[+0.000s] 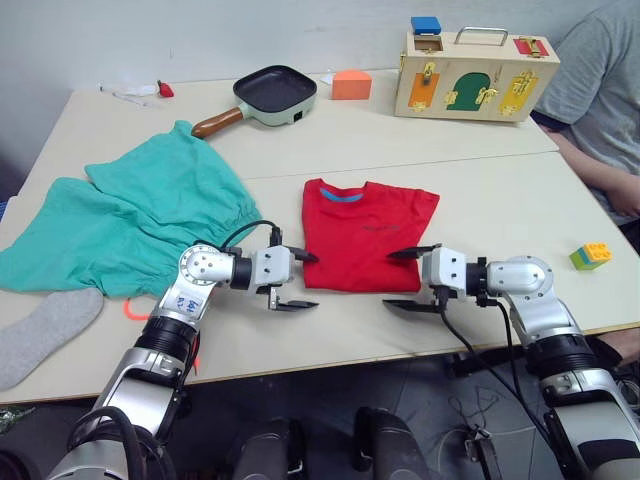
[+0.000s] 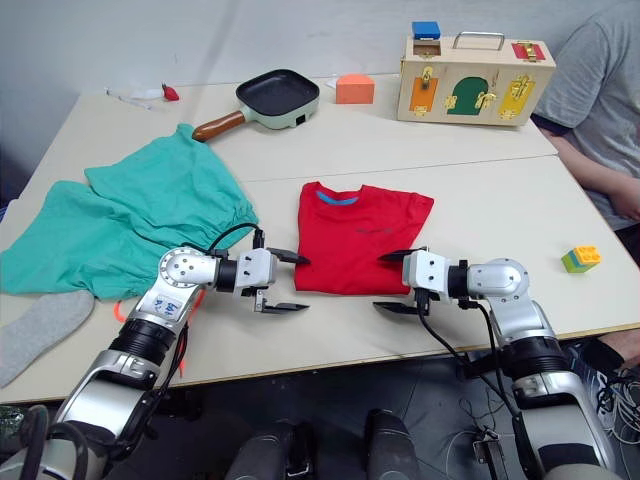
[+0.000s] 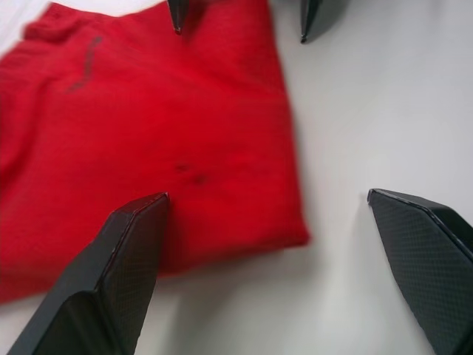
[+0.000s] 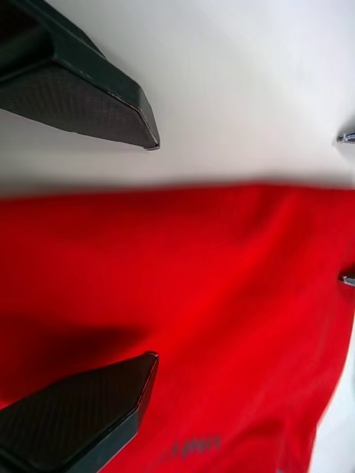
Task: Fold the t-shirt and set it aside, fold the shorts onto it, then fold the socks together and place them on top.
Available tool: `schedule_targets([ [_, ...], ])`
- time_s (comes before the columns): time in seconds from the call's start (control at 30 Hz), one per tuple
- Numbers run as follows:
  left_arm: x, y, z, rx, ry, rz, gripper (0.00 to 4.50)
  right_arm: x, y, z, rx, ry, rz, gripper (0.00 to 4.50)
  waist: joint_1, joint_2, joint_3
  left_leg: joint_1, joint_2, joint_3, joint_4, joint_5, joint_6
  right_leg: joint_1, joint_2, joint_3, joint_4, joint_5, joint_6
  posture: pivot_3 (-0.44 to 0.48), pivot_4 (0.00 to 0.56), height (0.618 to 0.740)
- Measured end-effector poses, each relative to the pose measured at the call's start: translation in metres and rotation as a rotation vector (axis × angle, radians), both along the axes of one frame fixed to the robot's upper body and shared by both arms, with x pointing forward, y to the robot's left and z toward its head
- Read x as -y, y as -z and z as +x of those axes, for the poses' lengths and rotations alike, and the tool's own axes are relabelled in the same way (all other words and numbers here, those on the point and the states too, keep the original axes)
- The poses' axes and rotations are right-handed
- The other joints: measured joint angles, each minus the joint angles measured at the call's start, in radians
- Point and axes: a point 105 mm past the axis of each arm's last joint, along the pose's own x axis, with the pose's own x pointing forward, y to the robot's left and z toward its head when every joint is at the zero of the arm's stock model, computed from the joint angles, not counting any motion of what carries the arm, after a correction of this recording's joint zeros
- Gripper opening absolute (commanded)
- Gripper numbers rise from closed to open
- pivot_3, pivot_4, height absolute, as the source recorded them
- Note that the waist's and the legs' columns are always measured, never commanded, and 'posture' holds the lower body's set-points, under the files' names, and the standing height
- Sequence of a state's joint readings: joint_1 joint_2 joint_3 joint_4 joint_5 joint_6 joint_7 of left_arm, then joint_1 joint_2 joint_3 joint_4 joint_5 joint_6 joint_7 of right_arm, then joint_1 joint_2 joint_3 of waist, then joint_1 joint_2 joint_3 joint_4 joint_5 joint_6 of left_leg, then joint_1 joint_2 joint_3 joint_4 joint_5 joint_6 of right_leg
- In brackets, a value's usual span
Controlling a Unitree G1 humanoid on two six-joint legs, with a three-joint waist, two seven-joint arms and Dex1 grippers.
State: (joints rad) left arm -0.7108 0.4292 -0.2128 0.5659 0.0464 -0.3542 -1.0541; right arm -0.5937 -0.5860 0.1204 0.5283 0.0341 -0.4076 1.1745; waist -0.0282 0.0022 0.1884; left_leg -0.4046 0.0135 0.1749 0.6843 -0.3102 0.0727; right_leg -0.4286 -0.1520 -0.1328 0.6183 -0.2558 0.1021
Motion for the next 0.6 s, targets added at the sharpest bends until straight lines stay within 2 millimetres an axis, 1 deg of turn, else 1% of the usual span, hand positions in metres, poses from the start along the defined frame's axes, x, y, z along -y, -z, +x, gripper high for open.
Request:
schedule_targets([
  [0.03, 0.001, -0.001, 0.002, 0.014, -0.012, 0.0, 3.92, -0.001, 0.001, 0.0, 0.005, -0.004, -0.005, 3.18, 0.0, 0.0, 0.0, 0.0, 0.0, 0.0, 0.0, 0.0, 0.0, 0.0, 0.0, 0.0, 0.0, 0.0, 0.0, 0.0, 0.15, 0.74],
  [0.1, 0.001, 0.0, 0.006, 0.015, -0.035, -0.008, 3.35, -0.001, 0.003, -0.001, 0.008, -0.011, -0.011, 2.54, -0.001, 0.0, 0.0, 0.0, 0.0, 0.0, 0.0, 0.0, 0.0, 0.0, 0.001, 0.0, 0.001, 0.0, 0.0, 0.0, 0.15, 0.74],
  [0.17, 0.003, 0.002, 0.007, 0.013, -0.039, -0.009, 2.69, -0.002, 0.005, -0.001, 0.003, -0.017, -0.016, 1.77, -0.001, 0.0, 0.0, 0.0, 0.0, 0.0, 0.0, 0.0, 0.0, 0.0, 0.001, -0.001, 0.001, 0.0, 0.0, 0.0, 0.15, 0.74],
  [0.23, 0.005, 0.004, 0.006, 0.016, -0.028, 0.003, 2.06, -0.003, 0.007, -0.003, -0.005, -0.024, -0.021, 1.09, -0.001, 0.0, 0.0, 0.0, 0.0, 0.0, 0.0, 0.0, 0.001, 0.001, 0.001, -0.001, 0.001, 0.0, 0.0, 0.0, 0.15, 0.74],
  [0.3, 0.005, 0.008, 0.0, 0.003, 0.001, 0.014, 1.43, -0.003, 0.011, -0.008, -0.021, -0.037, -0.018, 0.42, 0.0, 0.0, 0.0, 0.001, 0.0, 0.0, 0.0, 0.0, 0.001, 0.001, 0.001, -0.001, 0.001, 0.0, 0.0, 0.0, 0.15, 0.74],
  [0.33, 0.004, 0.01, -0.003, -0.01, 0.01, 0.009, 1.03, -0.003, 0.012, -0.012, -0.034, -0.046, -0.013, 0.01, -0.001, 0.0, 0.0, 0.001, 0.0, 0.0, 0.0, 0.0, 0.001, 0.001, 0.001, -0.001, 0.001, 0.0, 0.0, 0.0, 0.15, 0.74],
  [0.37, 0.004, 0.012, -0.007, -0.017, 0.023, 0.009, 0.77, -0.002, 0.014, -0.016, -0.048, -0.056, -0.008, 0.0, -0.001, 0.0, 0.0, 0.001, 0.001, 0.0, 0.0, 0.0, 0.0, 0.001, 0.001, -0.001, 0.0, 0.0, 0.0, 0.0, 0.15, 0.74],
  [0.43, -0.001, 0.016, -0.021, -0.051, 0.052, 0.009, 0.04, 0.0, 0.017, -0.032, -0.092, -0.097, -0.004, 0.0, -0.001, 0.0, 0.0, 0.0, 0.002, -0.001, 0.0, -0.001, -0.001, 0.001, 0.001, -0.001, 0.0, 0.0, -0.001, 0.0, 0.15, 0.74],
  [0.47, -0.003, 0.017, -0.024, -0.063, 0.058, 0.006, 0.01, 0.001, 0.018, -0.037, -0.106, -0.108, -0.003, 0.0, -0.001, 0.0, 0.0, 0.0, 0.002, -0.001, 0.0, -0.001, -0.001, 0.001, 0.001, -0.001, 0.0, -0.001, -0.001, 0.0, 0.15, 0.74],
  [0.53, -0.008, 0.02, -0.042, -0.102, 0.082, 0.005, 0.01, 0.002, 0.02, -0.052, -0.145, -0.13, 0.016, 0.0, -0.001, 0.001, 0.0, 0.001, 0.003, -0.002, 0.0, -0.002, -0.001, 0.002, 0.001, 0.0, -0.001, -0.001, -0.001, 0.0, 0.15, 0.74],
  [0.6, -0.009, 0.022, -0.053, -0.134, 0.09, -0.006, 0.01, 0.004, 0.02, -0.059, -0.171, -0.117, 0.041, 0.0, 0.0, 0.001, 0.0, 0.001, 0.003, -0.002, 0.0, -0.002, -0.001, 0.002, 0.001, 0.0, -0.002, -0.001, -0.002, 0.0, 0.15, 0.74],
])
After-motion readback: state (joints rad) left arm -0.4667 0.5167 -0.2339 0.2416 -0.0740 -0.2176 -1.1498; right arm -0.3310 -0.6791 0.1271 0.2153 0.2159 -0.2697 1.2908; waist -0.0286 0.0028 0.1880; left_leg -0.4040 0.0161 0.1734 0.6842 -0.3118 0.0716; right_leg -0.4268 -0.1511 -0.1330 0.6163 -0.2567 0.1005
